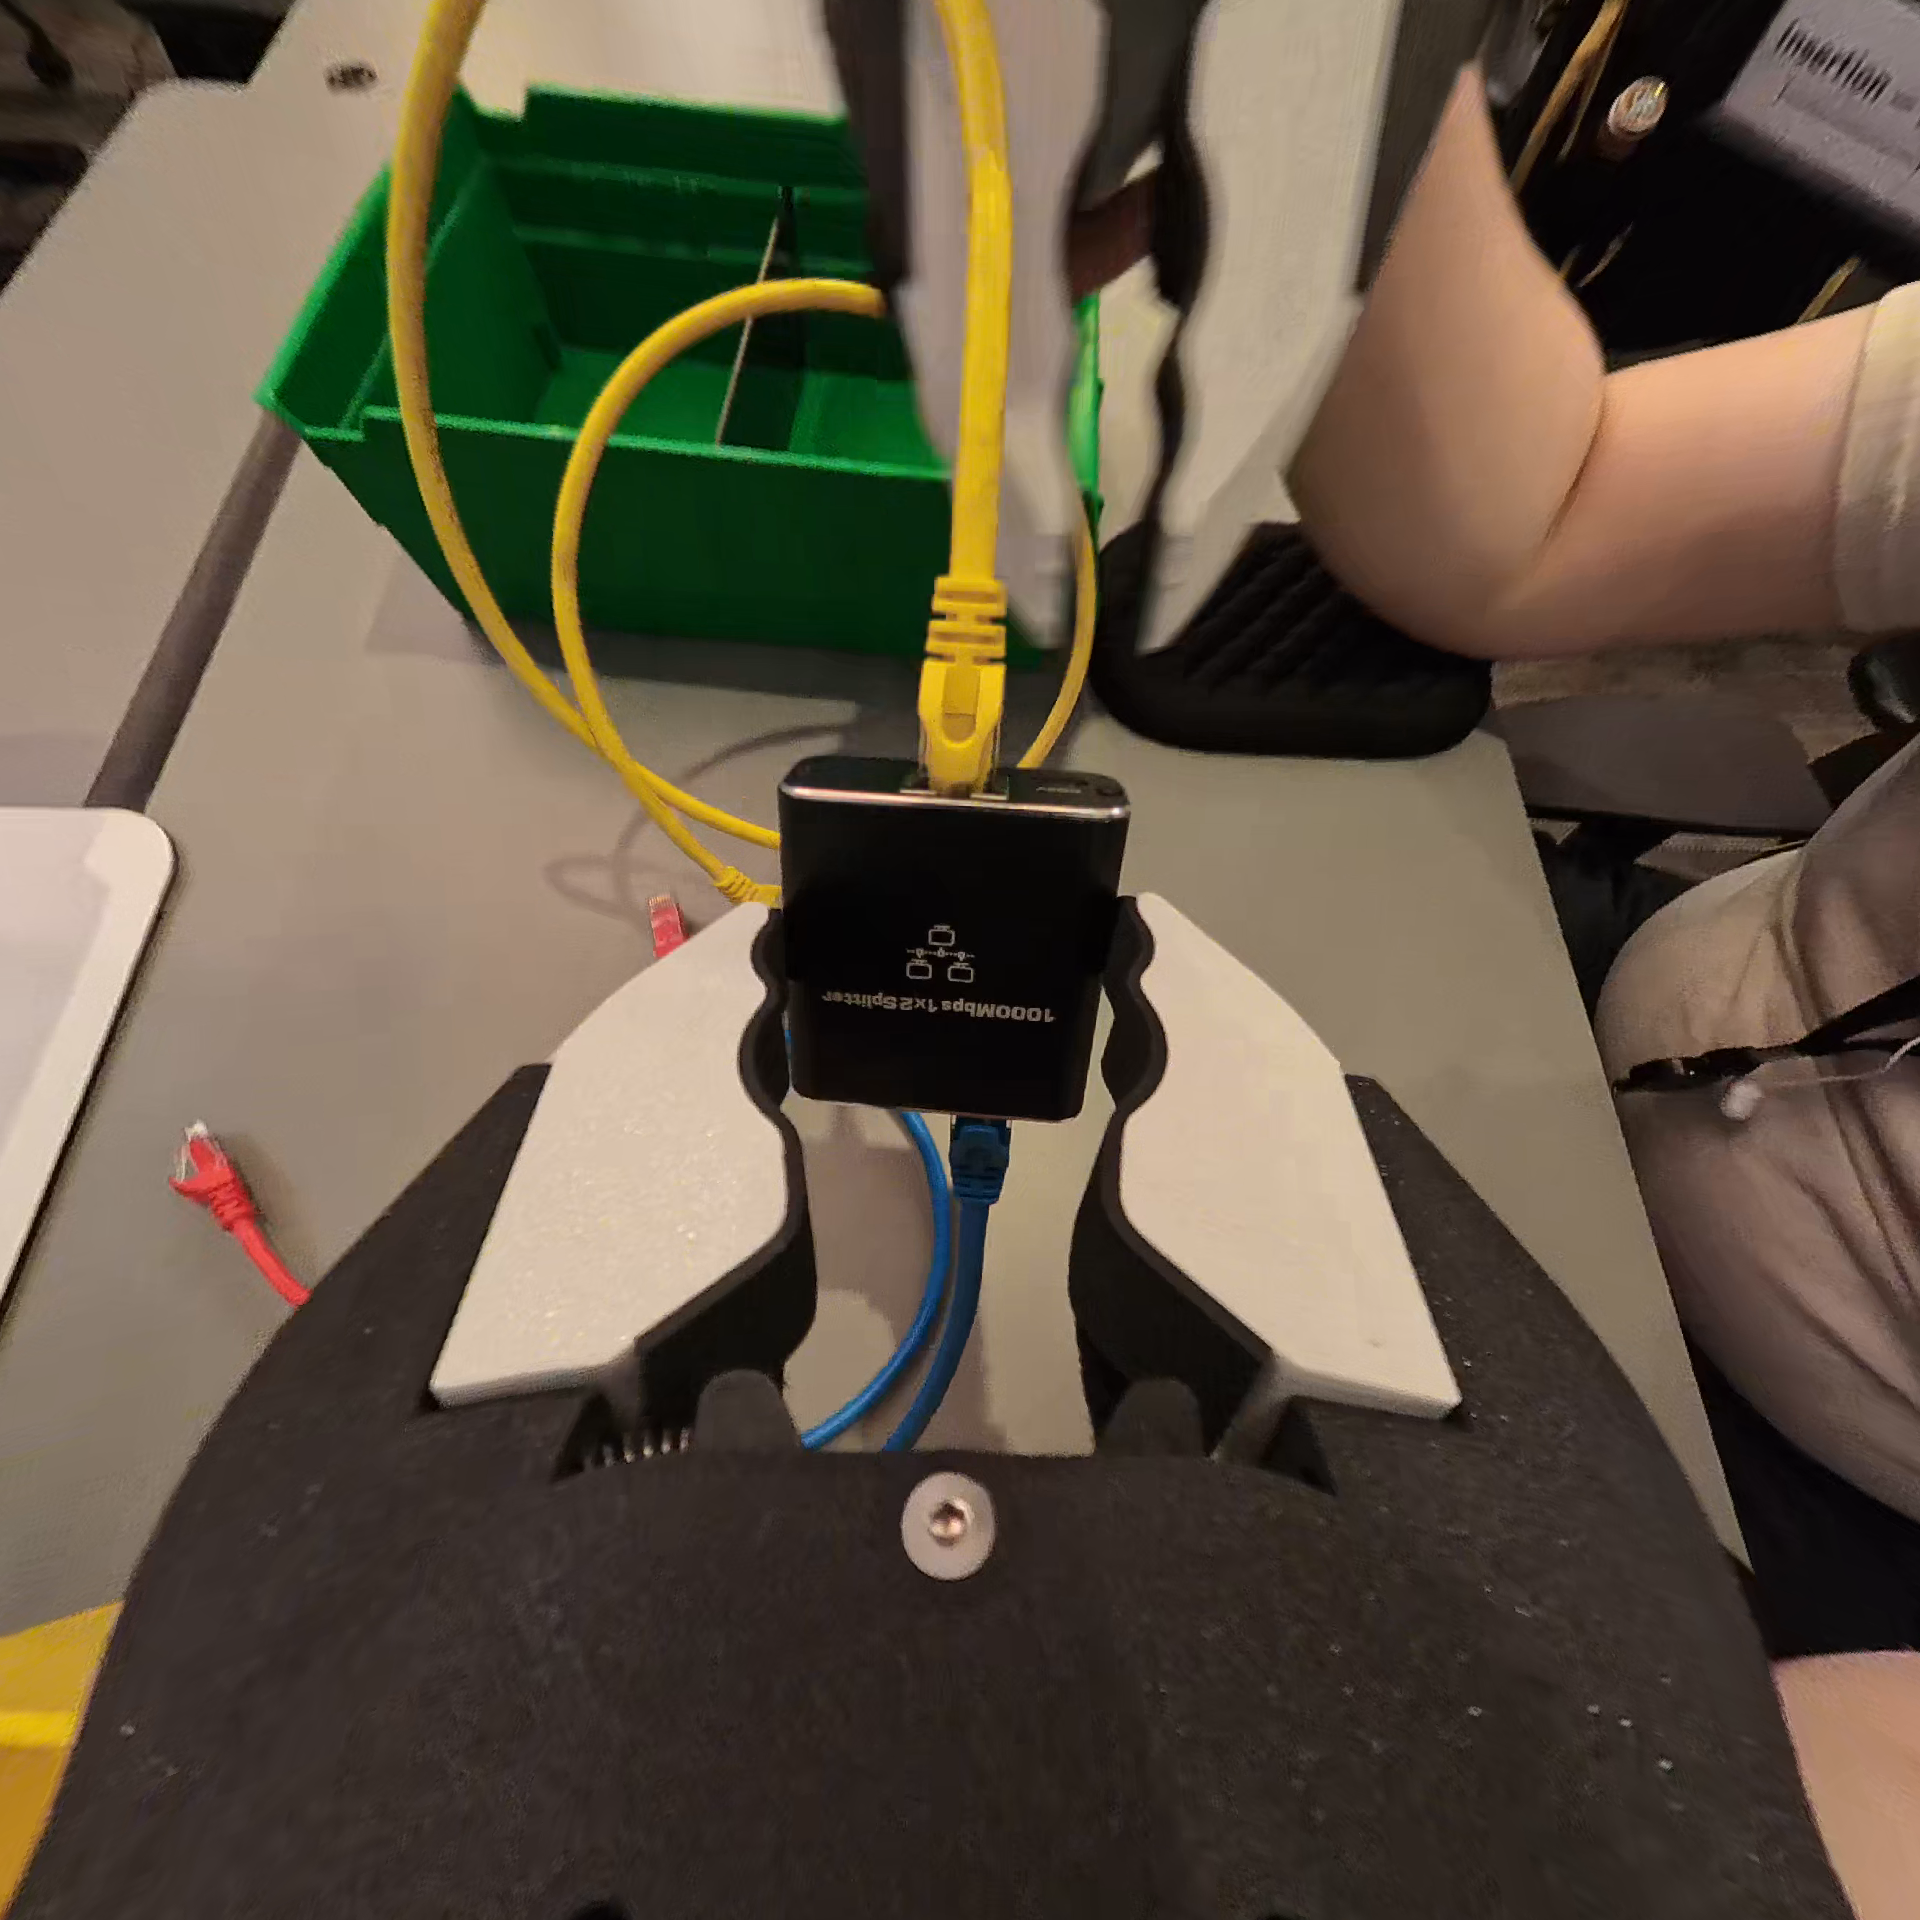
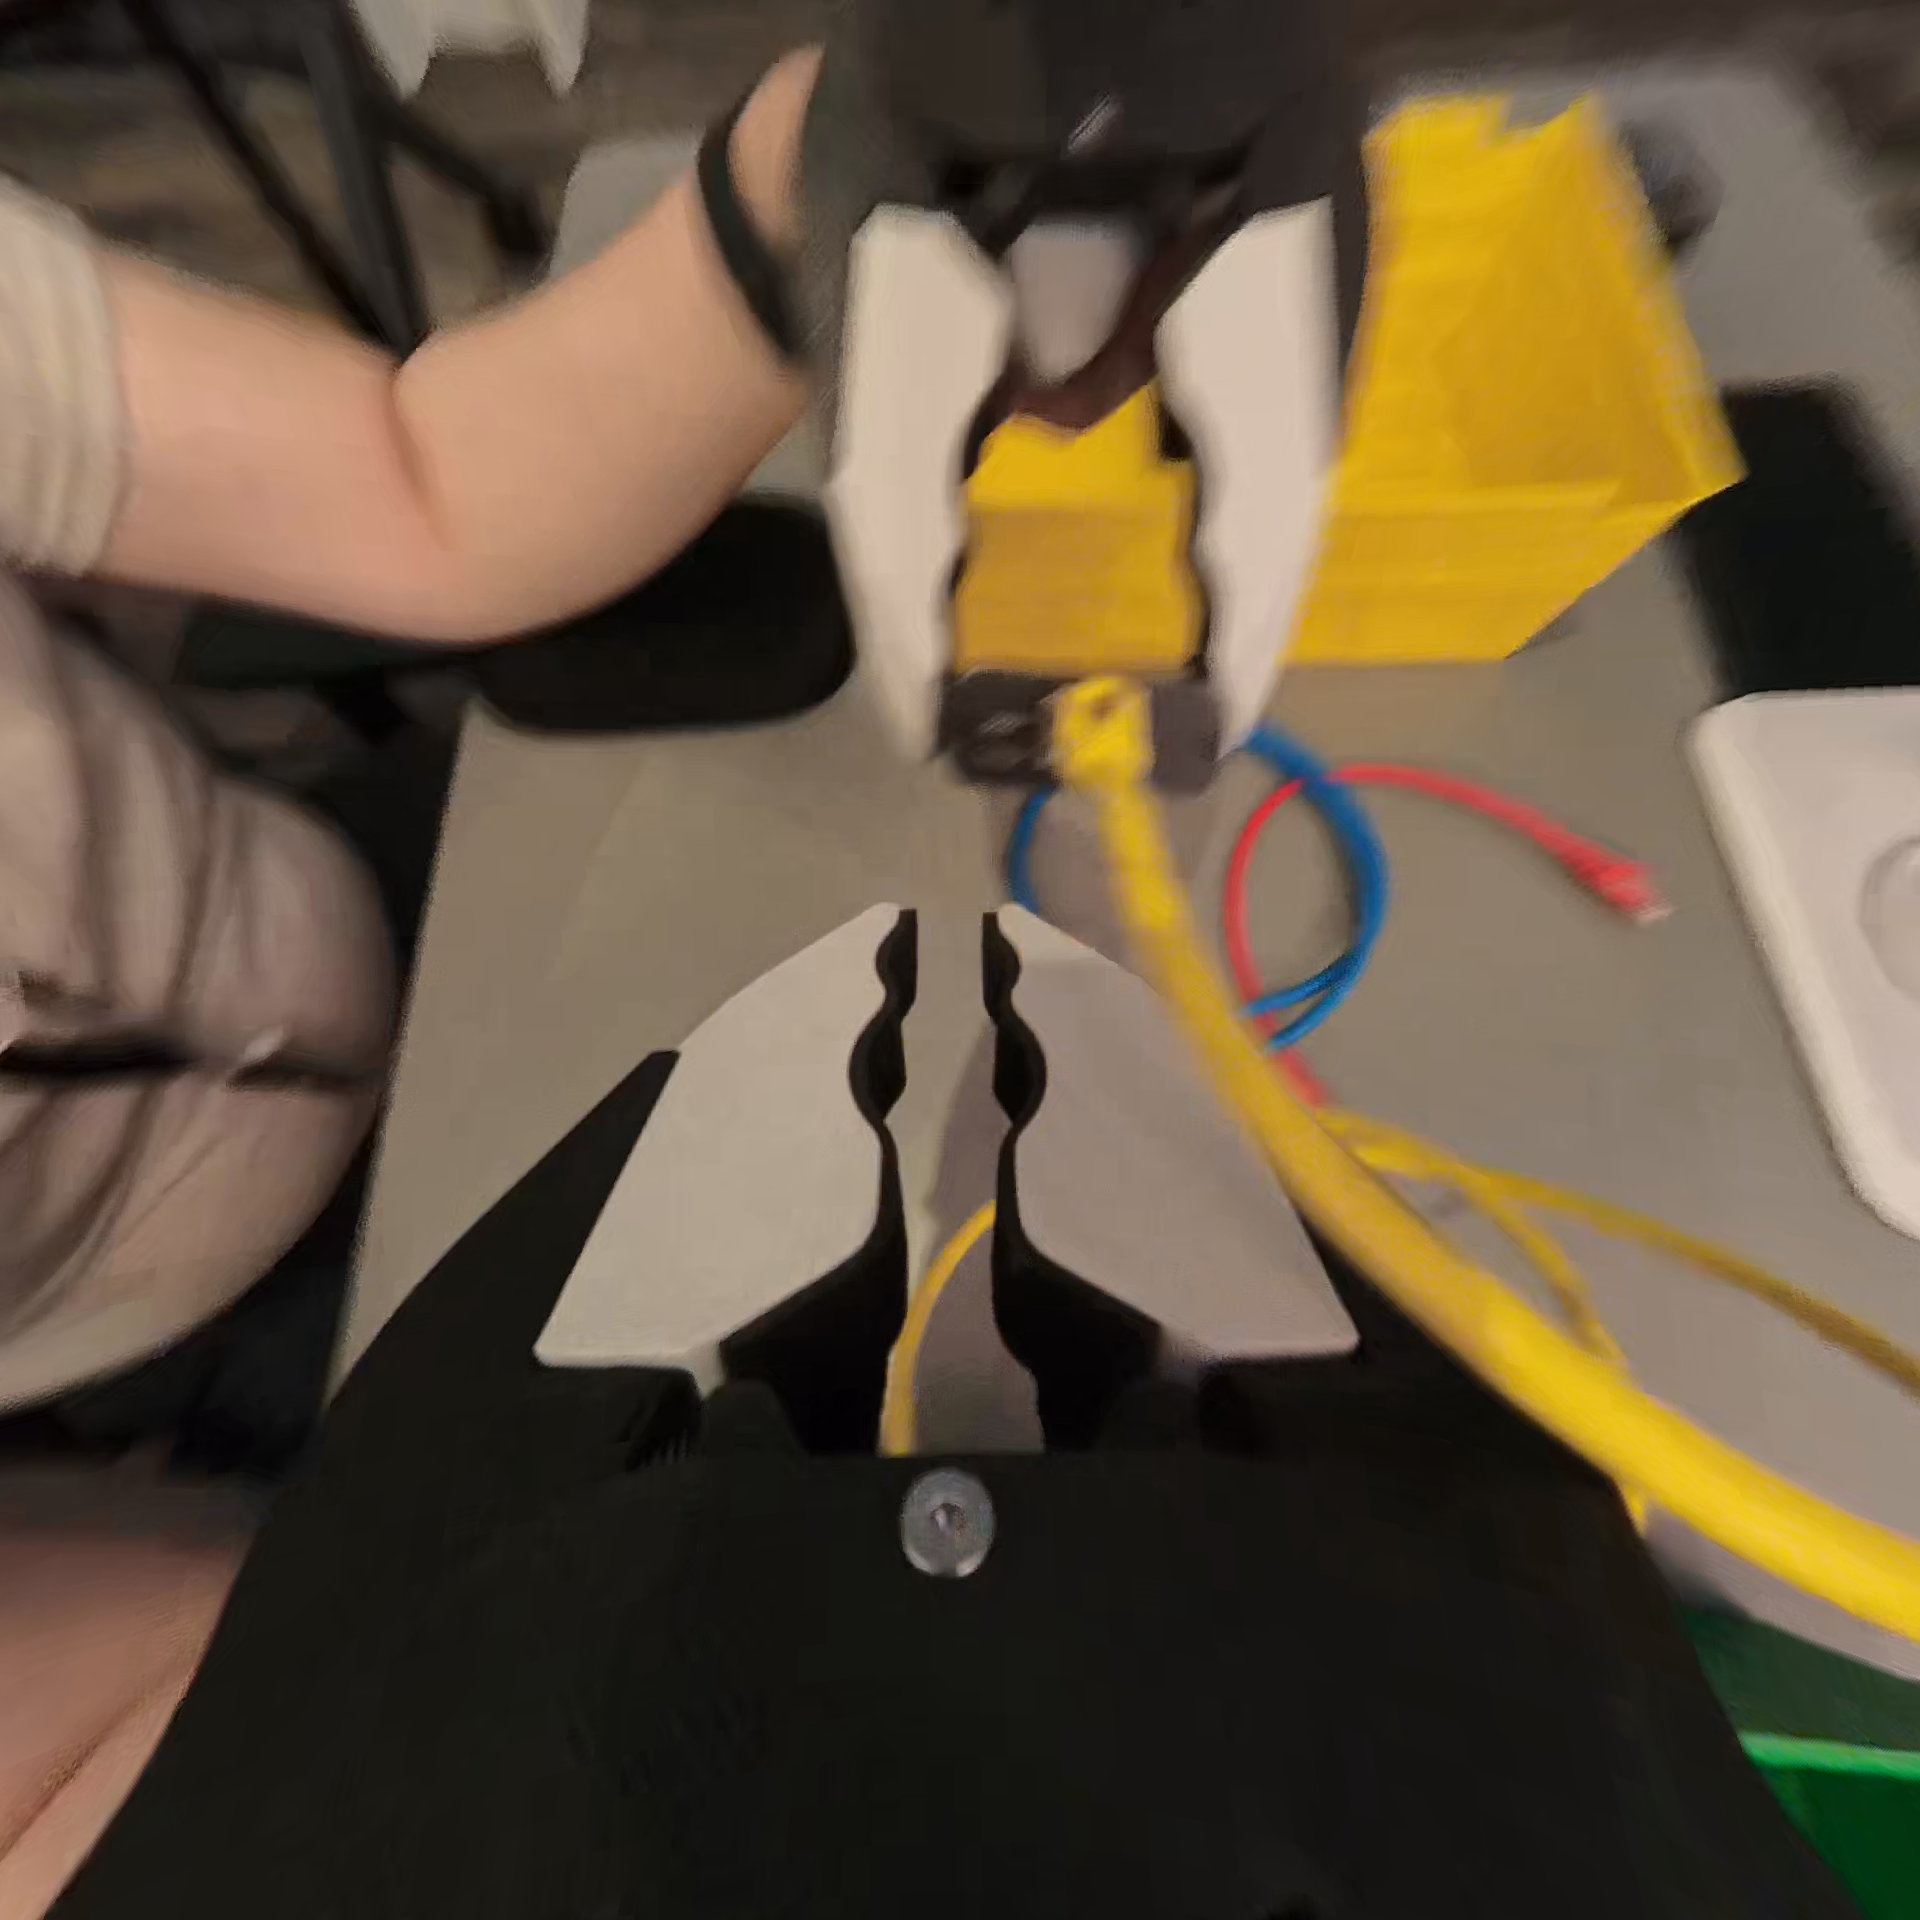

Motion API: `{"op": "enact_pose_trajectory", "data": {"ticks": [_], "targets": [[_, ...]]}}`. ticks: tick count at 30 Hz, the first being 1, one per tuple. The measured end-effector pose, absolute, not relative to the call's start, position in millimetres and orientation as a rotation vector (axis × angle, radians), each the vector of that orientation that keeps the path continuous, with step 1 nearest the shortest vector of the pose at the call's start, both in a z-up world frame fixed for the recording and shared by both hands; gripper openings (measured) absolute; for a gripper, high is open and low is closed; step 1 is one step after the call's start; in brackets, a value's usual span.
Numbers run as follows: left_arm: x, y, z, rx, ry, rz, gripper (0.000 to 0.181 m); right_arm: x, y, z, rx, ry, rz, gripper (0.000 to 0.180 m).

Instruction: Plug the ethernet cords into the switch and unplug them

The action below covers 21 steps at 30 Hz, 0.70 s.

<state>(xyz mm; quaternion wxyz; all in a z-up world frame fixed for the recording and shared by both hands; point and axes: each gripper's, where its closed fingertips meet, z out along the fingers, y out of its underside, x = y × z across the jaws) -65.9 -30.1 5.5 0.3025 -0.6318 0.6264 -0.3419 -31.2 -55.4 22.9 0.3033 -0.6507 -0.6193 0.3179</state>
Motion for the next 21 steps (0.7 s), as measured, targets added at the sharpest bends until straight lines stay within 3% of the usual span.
{"op": "enact_pose_trajectory", "data": {"ticks": [5,16,21], "targets": [[-70,-42,-28,-1.788,1.833,-0.855,0.058,-4,-124,7,-1.603,-2.064,0.799,0.007],[-59,-78,-135,-2.031,2.337,-0.601,0.058,7,-126,62,-1.384,-1.855,0.895,0.006],[-50,-86,-144,-2.010,2.369,-0.658,0.059,18,-126,71,-1.349,-1.818,0.890,0.006]]}}
